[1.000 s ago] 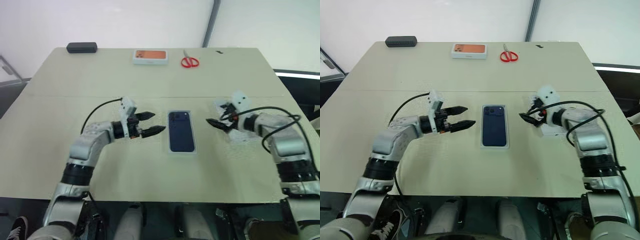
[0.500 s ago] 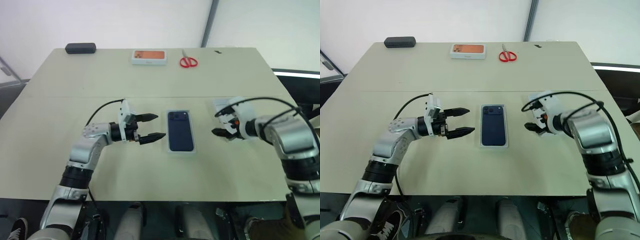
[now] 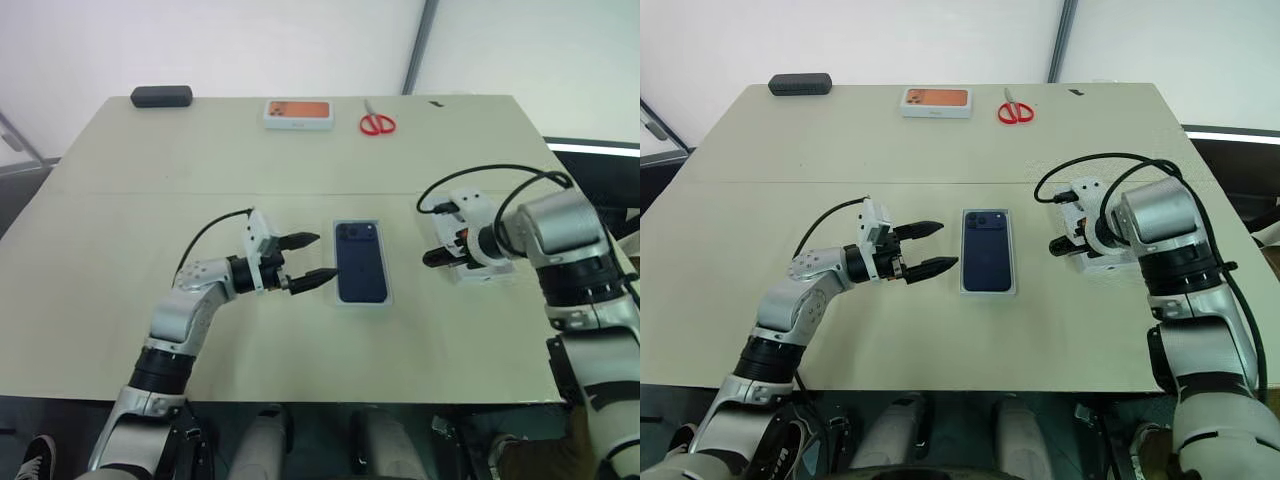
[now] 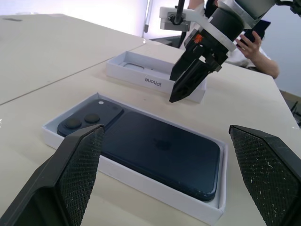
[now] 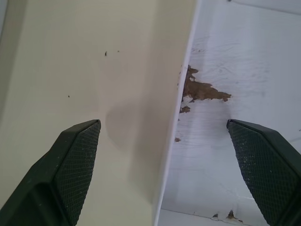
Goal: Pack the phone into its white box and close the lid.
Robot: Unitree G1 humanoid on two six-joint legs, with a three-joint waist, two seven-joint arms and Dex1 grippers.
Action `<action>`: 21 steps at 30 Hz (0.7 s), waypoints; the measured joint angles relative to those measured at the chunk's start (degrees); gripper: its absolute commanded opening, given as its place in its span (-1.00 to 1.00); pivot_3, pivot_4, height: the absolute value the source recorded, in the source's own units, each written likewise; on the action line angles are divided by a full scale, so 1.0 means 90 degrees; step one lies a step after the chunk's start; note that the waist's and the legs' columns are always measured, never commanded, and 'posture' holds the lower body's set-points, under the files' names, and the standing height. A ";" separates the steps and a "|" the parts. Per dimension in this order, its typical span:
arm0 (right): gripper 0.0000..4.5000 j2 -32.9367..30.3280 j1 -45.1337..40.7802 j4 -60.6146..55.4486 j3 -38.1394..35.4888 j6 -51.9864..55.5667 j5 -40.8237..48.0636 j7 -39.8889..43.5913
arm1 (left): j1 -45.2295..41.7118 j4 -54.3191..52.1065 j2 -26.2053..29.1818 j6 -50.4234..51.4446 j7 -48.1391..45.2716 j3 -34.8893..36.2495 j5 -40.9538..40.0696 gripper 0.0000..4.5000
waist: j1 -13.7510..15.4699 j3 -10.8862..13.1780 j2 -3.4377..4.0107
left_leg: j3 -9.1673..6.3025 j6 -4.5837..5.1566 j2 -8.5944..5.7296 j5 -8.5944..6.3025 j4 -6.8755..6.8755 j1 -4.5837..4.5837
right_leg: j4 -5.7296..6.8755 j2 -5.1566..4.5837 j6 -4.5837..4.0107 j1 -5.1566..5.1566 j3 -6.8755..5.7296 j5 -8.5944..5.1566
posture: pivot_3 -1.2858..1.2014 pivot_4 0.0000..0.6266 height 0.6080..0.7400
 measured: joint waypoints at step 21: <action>-0.99 0.0508 0.0040 0.0175 -0.0462 0.0049 0.0045 -0.0864 | 0.0091 -0.0119 -0.0113 0.0132 0.0336 -0.0032 -0.0003 1.00 | -0.0027 -0.0003 -0.0002 | 0.0011 0.0002 0.0002 -0.0001 0.0003 0.0005 | 0.0001 0.0010 0.0000 0.0007 -0.0002 0.0000 | 0.03 -0.52 1.00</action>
